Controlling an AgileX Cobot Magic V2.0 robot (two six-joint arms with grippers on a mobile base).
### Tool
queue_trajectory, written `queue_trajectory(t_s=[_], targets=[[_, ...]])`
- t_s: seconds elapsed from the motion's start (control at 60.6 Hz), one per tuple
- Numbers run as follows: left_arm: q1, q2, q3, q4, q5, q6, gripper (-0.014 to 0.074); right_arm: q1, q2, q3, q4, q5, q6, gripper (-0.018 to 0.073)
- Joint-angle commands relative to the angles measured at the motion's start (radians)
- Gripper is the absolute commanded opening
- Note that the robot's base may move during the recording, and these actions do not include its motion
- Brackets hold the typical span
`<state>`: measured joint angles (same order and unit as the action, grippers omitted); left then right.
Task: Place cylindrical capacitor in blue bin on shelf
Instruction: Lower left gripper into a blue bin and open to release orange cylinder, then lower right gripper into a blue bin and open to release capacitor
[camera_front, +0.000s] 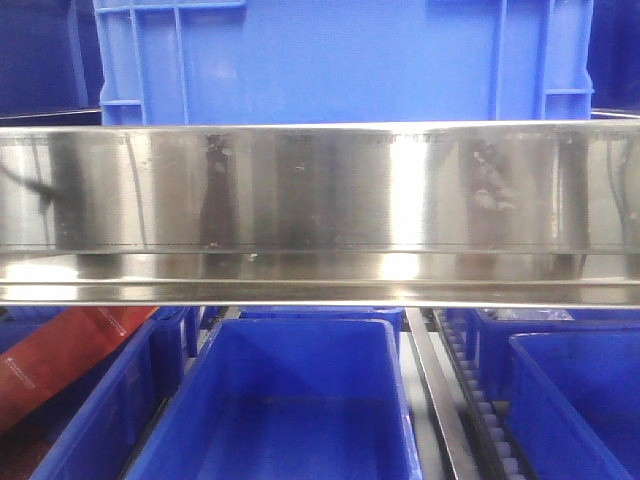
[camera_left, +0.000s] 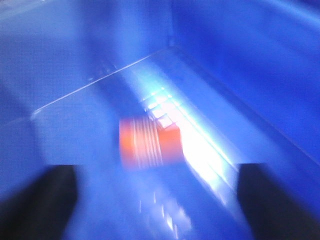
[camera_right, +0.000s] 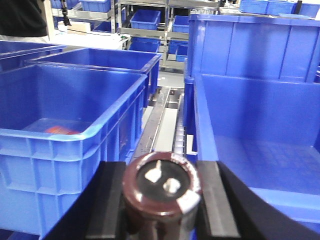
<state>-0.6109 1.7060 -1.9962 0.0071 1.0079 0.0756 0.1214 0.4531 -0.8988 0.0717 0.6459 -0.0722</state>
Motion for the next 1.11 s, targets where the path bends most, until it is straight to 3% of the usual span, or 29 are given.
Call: queue_trajectory(t_s=[0.0,0.116,0.248,0.627,0.825,1.089], targets=[[-0.004,-0.072,-0.001,-0.001,0.063,-0.009,0.0091,0.003,-0.004,-0.007,-0.010,-0.025,-0.004,-0.0162],[-0.004,-0.164,0.065,-0.001,0.077,-0.009,-0.0111,0.003,-0.004,-0.007,-0.010,-0.025,-0.004,-0.0162],[0.000,-0.299,0.214,0.008,0.022,-0.025,-0.0111,0.002,-0.004,-0.007,-0.010,-0.014,-0.004,-0.0162],[0.000,-0.782,0.803,0.197,-0.236,-0.255,-0.0111,0.002,-0.004,-0.007,-0.010,-0.014,-0.004,-0.0162],[0.000,-1.033,1.033,0.197,-0.308,-0.262,-0.0111,0.015,0.028,-0.007,-0.010,-0.025,-0.004,-0.0162],[0.000,-1.337,1.197,0.183,-0.341,-0.262,-0.0111,0.158,0.188,-0.097,-0.010,-0.055,-0.048,-0.0162]])
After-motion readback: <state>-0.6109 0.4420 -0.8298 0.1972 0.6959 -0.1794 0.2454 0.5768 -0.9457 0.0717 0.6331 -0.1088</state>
